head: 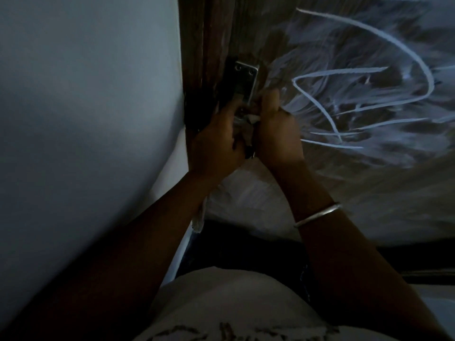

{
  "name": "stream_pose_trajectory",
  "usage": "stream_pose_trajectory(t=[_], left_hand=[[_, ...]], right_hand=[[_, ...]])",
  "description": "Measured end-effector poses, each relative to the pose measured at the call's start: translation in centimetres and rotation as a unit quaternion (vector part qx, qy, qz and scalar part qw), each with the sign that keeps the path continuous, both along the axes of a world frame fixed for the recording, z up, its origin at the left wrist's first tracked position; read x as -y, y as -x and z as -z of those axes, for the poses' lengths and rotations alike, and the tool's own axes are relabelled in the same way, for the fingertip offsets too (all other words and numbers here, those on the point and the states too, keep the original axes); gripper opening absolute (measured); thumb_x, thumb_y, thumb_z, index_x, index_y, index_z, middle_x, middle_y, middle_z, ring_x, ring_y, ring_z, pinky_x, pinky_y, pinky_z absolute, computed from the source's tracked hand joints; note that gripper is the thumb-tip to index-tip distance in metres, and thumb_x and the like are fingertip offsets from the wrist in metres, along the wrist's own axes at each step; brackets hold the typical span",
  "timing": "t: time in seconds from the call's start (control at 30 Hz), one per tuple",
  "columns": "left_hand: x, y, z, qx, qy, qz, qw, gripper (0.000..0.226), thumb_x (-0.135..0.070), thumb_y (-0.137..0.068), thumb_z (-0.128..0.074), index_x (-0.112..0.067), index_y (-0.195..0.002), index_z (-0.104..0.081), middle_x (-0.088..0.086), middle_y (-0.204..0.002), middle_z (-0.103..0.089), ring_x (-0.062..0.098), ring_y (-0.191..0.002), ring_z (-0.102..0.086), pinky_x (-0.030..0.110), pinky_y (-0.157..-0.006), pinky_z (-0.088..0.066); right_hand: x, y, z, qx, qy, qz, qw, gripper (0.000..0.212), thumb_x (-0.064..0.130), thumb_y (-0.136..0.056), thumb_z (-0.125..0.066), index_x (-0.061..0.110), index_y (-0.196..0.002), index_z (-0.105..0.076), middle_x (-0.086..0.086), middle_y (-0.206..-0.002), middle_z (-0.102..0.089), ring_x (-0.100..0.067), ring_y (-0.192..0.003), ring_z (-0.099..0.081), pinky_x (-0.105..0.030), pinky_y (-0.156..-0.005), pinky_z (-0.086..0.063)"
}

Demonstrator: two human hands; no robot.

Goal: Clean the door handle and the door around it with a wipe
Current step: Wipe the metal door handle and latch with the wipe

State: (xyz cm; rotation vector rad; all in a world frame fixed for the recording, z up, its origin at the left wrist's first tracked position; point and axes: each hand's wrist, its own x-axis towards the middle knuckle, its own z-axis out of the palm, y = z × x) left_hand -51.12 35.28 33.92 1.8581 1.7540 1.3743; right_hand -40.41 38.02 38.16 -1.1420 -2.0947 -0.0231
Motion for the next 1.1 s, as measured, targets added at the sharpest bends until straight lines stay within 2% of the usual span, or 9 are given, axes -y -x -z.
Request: stream_pose_trajectory(t=[0.1,0.27,0.33,0.4,0.47,0.6,0.8,1.0,1.1], left_hand=[[0.1,0.2,0.1,-0.009,0.010,-0.003,1.000,0.058,-0.018,-0.081,-0.056,-0.014,-0.136,-0.037,0.012,-0.134,-0.051,0.030,-0.119,-0.051,0.050,-0.094,-0.046],[0.1,-0.3,-0.2,-0.057,-0.006,-0.030,0.998,0.060,-0.015,-0.079,-0.061,-0.013,-0.135,-0.037,0.011,-0.133,-0.052,0.029,-0.115,-0.054,0.042,-0.090,-0.050],[0.0,-0.2,-0.4,-0.060,-0.009,-0.037,0.997,0.060,-0.015,-0.077,-0.061,-0.015,-0.133,-0.039,0.007,-0.132,-0.054,0.027,-0.115,-0.055,0.039,-0.088,-0.049],[-0.1,-0.1,-0.6,-0.060,-0.017,-0.040,0.997,0.057,-0.013,-0.077,-0.061,-0.014,-0.131,-0.042,0.005,-0.129,-0.057,0.025,-0.114,-0.055,0.035,-0.086,-0.048],[-0.3,-0.1,-0.7,-0.066,-0.022,-0.044,0.997,0.054,-0.011,-0.077,-0.061,-0.012,-0.128,-0.045,0.007,-0.126,-0.059,0.026,-0.112,-0.056,0.034,-0.084,-0.048],[-0.3,-0.1,-0.8,-0.091,-0.018,-0.045,0.995,0.051,-0.011,-0.078,-0.060,-0.011,-0.127,-0.046,0.011,-0.125,-0.058,0.030,-0.110,-0.057,0.035,-0.084,-0.049],[-0.4,0.1,-0.8,-0.090,-0.014,-0.034,0.995,0.051,-0.009,-0.078,-0.059,-0.011,-0.127,-0.047,0.011,-0.125,-0.058,0.030,-0.113,-0.055,0.038,-0.086,-0.050],[-0.5,0.3,-0.8,-0.068,-0.010,-0.024,0.997,0.051,-0.006,-0.076,-0.061,-0.011,-0.125,-0.048,0.009,-0.124,-0.059,0.029,-0.110,-0.057,0.035,-0.084,-0.049],[-0.5,0.3,-1.0,-0.042,-0.014,-0.024,0.999,0.048,-0.002,-0.075,-0.059,-0.012,-0.122,-0.050,0.008,-0.120,-0.061,0.027,-0.103,-0.060,0.034,-0.082,-0.051]], right_hand=[[-0.3,-3.2,0.6,-0.036,0.014,0.074,0.997,0.029,0.004,-0.085,-0.057,-0.006,-0.111,-0.047,-0.022,-0.083,-0.069,-0.039,-0.070,-0.066,-0.028,-0.054,-0.041],[-0.7,-4.5,1.8,-0.213,0.088,0.118,0.966,0.029,-0.008,-0.081,-0.057,0.013,-0.093,-0.042,-0.006,-0.085,-0.060,-0.027,-0.083,-0.068,-0.038,-0.068,-0.054],[-0.9,-4.2,2.0,-0.376,0.161,0.109,0.906,0.038,-0.009,-0.082,-0.059,0.022,-0.085,-0.038,-0.013,-0.091,-0.061,-0.024,-0.089,-0.067,-0.036,-0.074,-0.056],[-0.8,-4.2,2.2,-0.563,0.246,0.072,0.786,0.038,-0.011,-0.082,-0.060,0.021,-0.085,-0.040,-0.020,-0.097,-0.059,-0.025,-0.093,-0.065,-0.033,-0.077,-0.055],[-0.6,-4.1,2.8,-0.631,0.293,0.055,0.716,0.032,-0.009,-0.084,-0.060,0.017,-0.087,-0.042,-0.020,-0.099,-0.058,-0.023,-0.088,-0.063,-0.034,-0.076,-0.055],[0.1,-3.1,3.3,-0.612,0.263,0.096,0.740,0.028,-0.006,-0.084,-0.062,0.017,-0.085,-0.046,-0.006,-0.082,-0.061,-0.006,-0.069,-0.064,-0.018,-0.057,-0.052],[0.1,-3.0,3.6,-0.537,0.215,0.146,0.803,0.036,-0.004,-0.081,-0.066,0.027,-0.083,-0.047,0.008,-0.079,-0.062,0.010,-0.072,-0.063,-0.014,-0.069,-0.054],[0.1,-3.3,2.9,-0.488,0.167,0.135,0.846,0.037,-0.001,-0.081,-0.067,0.030,-0.083,-0.045,0.008,-0.084,-0.066,0.001,-0.085,-0.067,-0.019,-0.075,-0.055],[0.4,-3.1,3.4,-0.493,0.211,0.162,0.828,0.029,0.004,-0.081,-0.069,0.022,-0.091,-0.048,0.005,-0.088,-0.062,-0.004,-0.084,-0.064,-0.018,-0.071,-0.054]])
